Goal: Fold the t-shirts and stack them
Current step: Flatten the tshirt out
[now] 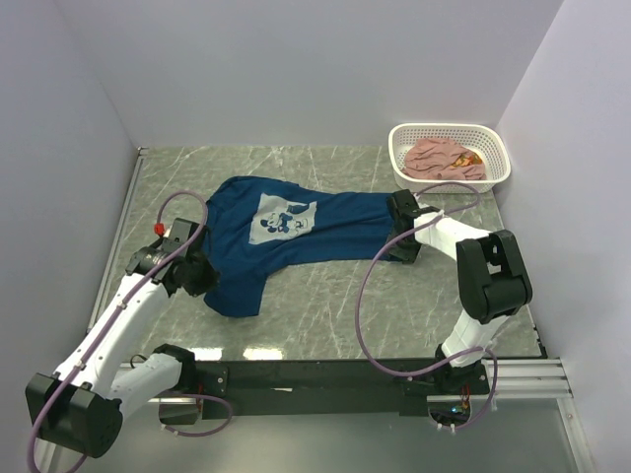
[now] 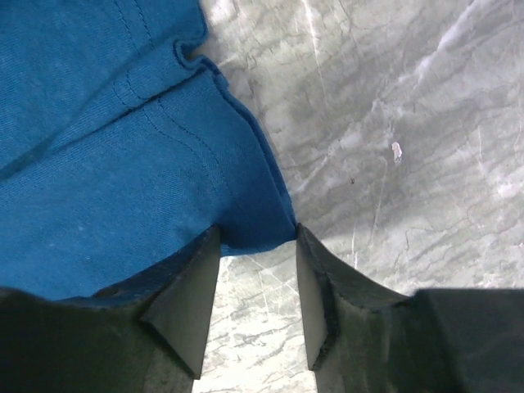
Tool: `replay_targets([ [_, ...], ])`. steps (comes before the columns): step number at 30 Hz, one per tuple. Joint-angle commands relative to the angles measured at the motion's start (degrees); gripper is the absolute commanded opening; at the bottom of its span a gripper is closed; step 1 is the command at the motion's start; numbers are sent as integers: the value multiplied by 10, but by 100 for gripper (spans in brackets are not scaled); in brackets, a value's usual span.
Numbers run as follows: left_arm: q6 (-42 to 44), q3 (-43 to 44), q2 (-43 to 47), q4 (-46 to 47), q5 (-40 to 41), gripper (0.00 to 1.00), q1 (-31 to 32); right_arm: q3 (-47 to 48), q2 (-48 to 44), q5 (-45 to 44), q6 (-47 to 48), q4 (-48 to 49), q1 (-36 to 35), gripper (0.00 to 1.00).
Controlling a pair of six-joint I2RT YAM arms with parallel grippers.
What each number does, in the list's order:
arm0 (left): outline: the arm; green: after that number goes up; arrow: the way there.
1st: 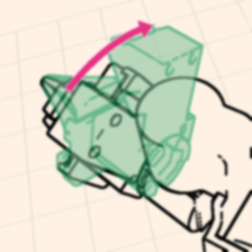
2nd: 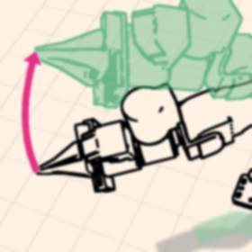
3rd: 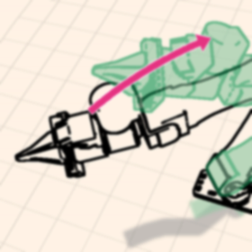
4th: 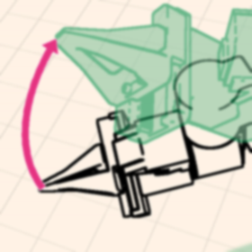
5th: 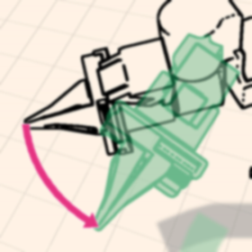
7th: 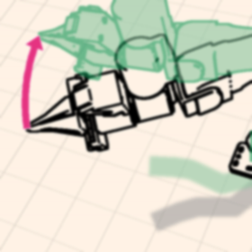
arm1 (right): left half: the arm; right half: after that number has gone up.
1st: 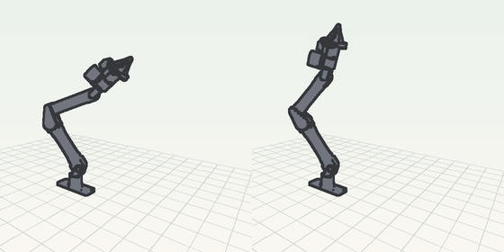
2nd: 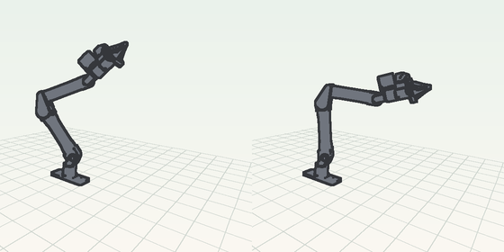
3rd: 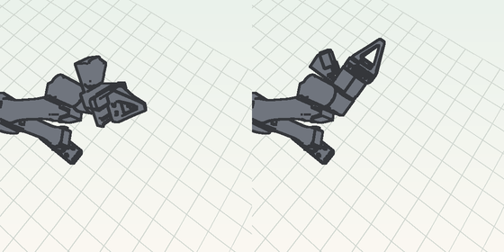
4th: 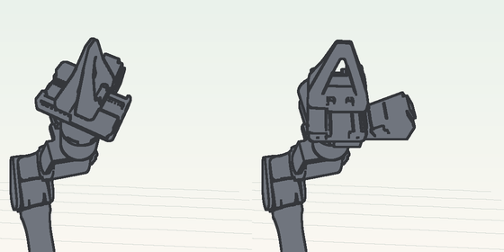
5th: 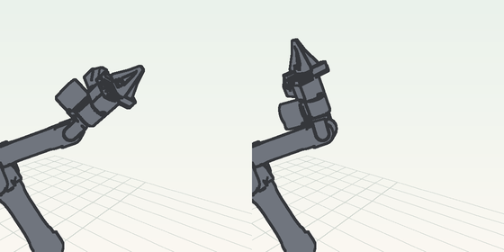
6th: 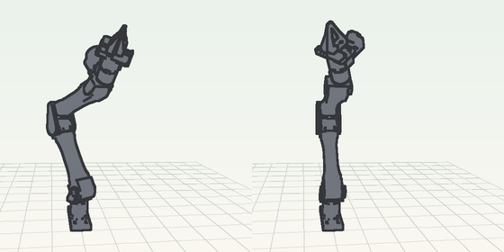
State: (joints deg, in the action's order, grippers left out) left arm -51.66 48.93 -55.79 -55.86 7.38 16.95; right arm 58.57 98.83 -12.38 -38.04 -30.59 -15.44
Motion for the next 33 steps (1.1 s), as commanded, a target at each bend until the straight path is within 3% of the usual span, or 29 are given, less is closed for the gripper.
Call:
replay_targets([
  [1, 12, 20, 15, -17, 10, 1, -4, 6, 15, -6, 8, 11, 8, 46],
  [5, 9, 19, 14, -17, 6, 1, -6, -1, 15, 8, 18, 18, 16, 36],
  [11, 11, 31, 14, -18, 18, 1, -15, -4, 8, 13, 31, 20, 24, 2],
  [17, 52, 123, -14, -8, 56, 1, -72, 58, -54, -12, 54, -32, 26, 0],
  [20, 88, 218, -66, 7, 62, 1, -120, 143, -81, -31, 76, -85, 26, 0],
  [23, 114, 367, -135, -8, 50, 1, -167, 248, -105, -46, 88, -135, 27, 0],
  [24, 118, 453, -163, -14, 55, 1, -168, 276, -115, -48, 94, -160, 28, 0],
  [30, 124, 764, -219, -43, 62, 1, -231, 503, -152, -53, 134, -232, 30, 0],
  [33, 129, 786, -169, 13, 94, 1, -231, 566, -192, -31, 166, -236, 30, 0],
])
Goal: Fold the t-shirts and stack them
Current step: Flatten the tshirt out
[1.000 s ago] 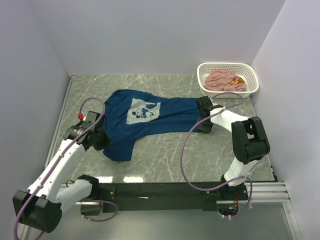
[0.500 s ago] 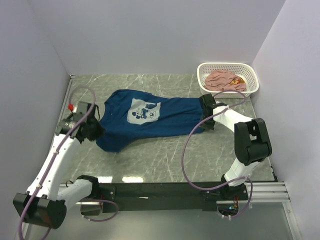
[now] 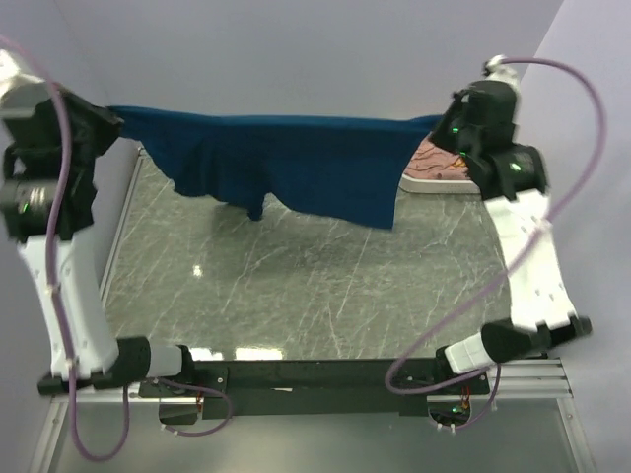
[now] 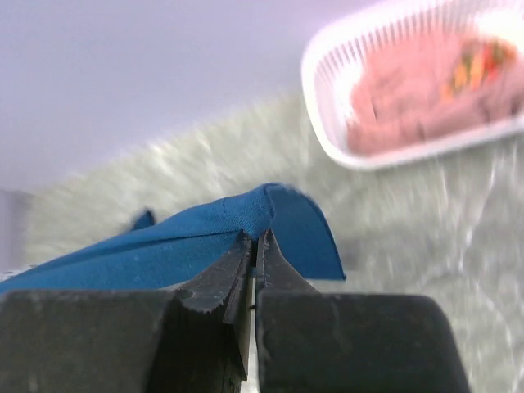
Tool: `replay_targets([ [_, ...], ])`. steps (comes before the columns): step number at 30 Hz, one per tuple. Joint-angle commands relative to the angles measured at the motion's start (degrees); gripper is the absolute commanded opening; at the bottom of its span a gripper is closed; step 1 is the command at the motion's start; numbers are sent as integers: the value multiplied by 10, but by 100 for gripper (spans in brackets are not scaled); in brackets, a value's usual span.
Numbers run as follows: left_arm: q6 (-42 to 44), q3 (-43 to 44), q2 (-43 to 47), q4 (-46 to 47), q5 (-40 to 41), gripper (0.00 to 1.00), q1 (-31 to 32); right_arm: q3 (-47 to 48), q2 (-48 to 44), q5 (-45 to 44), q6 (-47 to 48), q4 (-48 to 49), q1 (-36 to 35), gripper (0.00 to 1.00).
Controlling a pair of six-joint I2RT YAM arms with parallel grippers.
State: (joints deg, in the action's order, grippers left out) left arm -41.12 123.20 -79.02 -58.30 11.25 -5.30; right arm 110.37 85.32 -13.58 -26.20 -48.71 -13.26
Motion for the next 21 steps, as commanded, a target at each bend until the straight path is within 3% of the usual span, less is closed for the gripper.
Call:
replay_targets([
  [1, 29, 26, 86, 67, 68, 1, -9, 49, -73, -14, 54, -50, 9, 0],
  [4, 48, -48, 191, 166, 87, 1, -9, 0, -156, 16, 84, -16, 8, 0],
  [11, 139, 2, 268, 179, 106, 1, 4, -109, -346, 65, 148, 52, 9, 0],
  [17, 187, -20, 258, 203, 85, 1, 26, -132, -365, 96, 166, 38, 8, 0],
  [21, 199, -87, 226, 223, -23, 1, 26, -174, -345, 104, 190, 36, 8, 0],
])
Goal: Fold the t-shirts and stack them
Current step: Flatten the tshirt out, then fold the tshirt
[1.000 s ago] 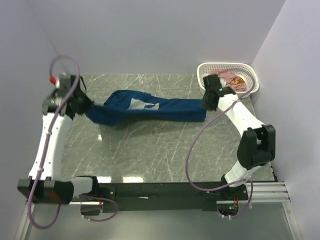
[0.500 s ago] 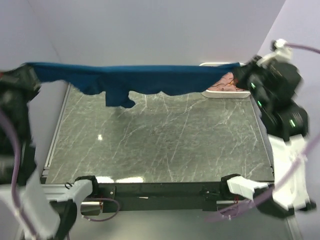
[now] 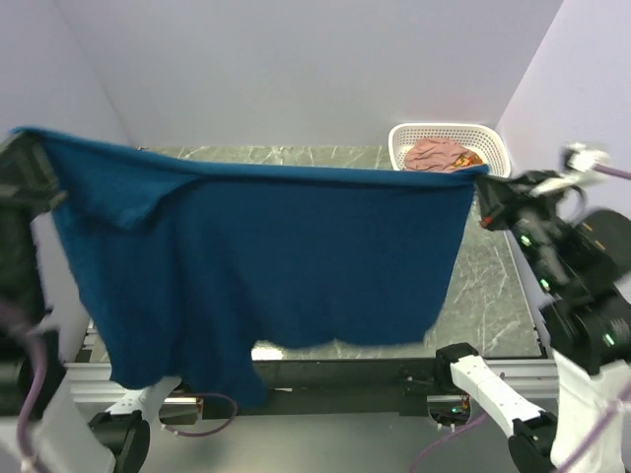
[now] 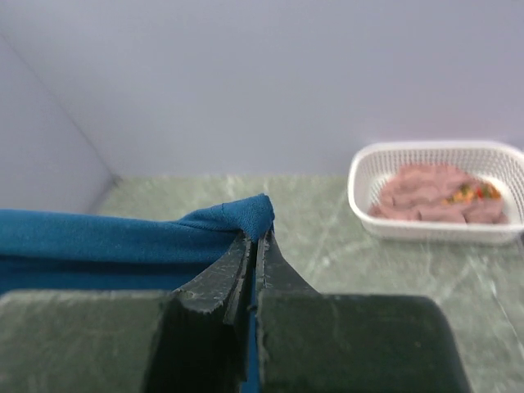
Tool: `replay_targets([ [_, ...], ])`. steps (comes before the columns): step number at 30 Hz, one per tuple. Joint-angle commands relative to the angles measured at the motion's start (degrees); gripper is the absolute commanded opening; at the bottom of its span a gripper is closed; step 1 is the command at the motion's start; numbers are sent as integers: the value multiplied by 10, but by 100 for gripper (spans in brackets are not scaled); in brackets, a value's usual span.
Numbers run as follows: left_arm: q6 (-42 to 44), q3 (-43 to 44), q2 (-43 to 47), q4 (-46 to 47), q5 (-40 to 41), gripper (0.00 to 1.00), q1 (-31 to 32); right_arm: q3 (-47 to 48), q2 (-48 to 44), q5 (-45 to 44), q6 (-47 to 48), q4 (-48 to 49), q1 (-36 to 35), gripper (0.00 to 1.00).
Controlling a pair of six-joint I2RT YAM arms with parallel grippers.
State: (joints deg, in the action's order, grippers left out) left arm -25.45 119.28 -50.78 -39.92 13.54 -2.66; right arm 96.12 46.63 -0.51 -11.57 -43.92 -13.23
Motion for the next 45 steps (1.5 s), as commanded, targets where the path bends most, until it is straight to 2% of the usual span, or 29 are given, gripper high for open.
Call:
replay_targets([
  [1, 43, -72, -63, 49, -66, 1, 0, -51, 50, -25, 51, -13, 8, 0],
  [4, 51, -188, -91, 105, -135, 4, -1, -120, 88, -33, 74, -2, 8, 0],
  [5, 51, -253, -110, 120, -149, 5, -1, -144, 104, -47, 73, 27, 8, 0],
  [8, 53, -361, -170, 184, -176, 7, -1, -252, 137, -58, 70, 114, 8, 0],
  [10, 50, -402, -212, 221, -188, 6, -1, -325, 161, -56, 63, 165, 8, 0],
  [14, 29, -477, -344, 301, -223, 2, 0, -391, 265, -48, 59, 297, 10, 0],
  [16, 27, -477, -390, 317, -237, 2, 0, -394, 307, -44, 64, 326, 17, 0],
  [20, 35, -420, -509, 304, -258, 1, 1, -363, 408, -20, 80, 363, 45, 0],
  [29, 15, -309, -632, 268, -286, 1, 0, -253, 548, 20, 66, 355, 68, 0],
  [35, -10, -273, -631, 216, -305, 1, -1, -192, 587, 42, 45, 306, 81, 0],
  [45, -57, -252, -587, 88, -325, 1, -6, -139, 586, 56, 34, 202, 90, 0],
])
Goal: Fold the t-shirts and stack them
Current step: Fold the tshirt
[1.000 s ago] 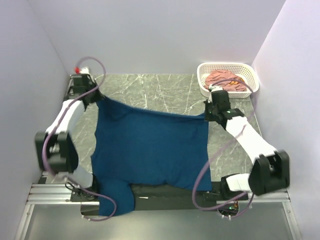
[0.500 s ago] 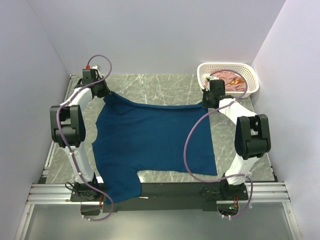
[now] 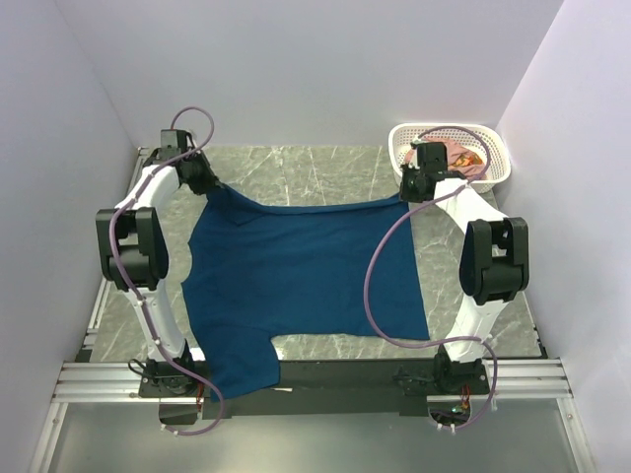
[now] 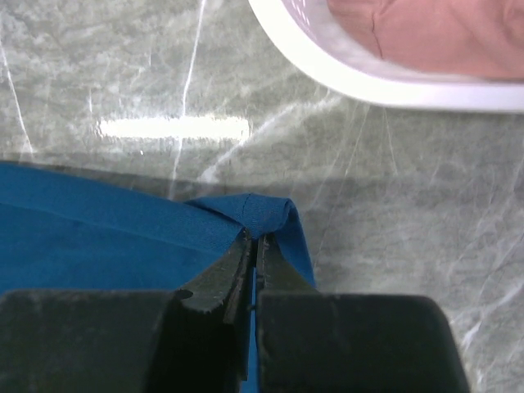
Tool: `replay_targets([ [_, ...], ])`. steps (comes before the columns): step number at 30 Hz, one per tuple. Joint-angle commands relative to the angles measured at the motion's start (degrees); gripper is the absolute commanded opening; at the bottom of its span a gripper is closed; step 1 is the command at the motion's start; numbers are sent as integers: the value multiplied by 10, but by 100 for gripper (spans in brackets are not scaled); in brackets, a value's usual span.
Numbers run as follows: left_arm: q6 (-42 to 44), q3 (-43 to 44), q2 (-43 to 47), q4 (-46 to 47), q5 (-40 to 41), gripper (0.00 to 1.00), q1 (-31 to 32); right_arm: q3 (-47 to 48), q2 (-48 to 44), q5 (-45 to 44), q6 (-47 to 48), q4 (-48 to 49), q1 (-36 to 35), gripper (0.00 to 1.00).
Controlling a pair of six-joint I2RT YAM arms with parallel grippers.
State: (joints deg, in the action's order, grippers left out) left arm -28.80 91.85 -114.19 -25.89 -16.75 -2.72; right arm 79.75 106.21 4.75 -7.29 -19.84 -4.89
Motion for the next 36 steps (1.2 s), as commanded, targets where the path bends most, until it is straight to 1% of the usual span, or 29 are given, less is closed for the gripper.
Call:
replay_targets([
  [1, -33, 23, 54, -61, -32, 1, -11, 24, -15, 3, -11, -45, 7, 0],
  [3, -40, 24, 61, -86, -49, 1, -18, 21, -20, 3, -16, -57, 7, 0],
  [9, -44, 31, 105, -150, -35, 1, -25, 19, -31, -2, -26, -92, 10, 0],
  [14, -56, 18, 143, -178, -39, 1, -35, 22, -42, 5, -36, -117, 12, 0],
  [20, -78, -24, 185, -194, -72, 1, -38, 38, -47, 16, -55, -165, 12, 0],
  [26, -88, -51, 232, -210, -75, 1, -38, 39, -53, 15, -64, -205, 12, 0],
  [30, -101, -84, 265, -207, -85, 1, -40, 33, -65, 21, -76, -218, 12, 0],
  [36, -102, -116, 292, -217, -91, 1, -46, 30, -78, 19, -82, -240, 13, 0],
])
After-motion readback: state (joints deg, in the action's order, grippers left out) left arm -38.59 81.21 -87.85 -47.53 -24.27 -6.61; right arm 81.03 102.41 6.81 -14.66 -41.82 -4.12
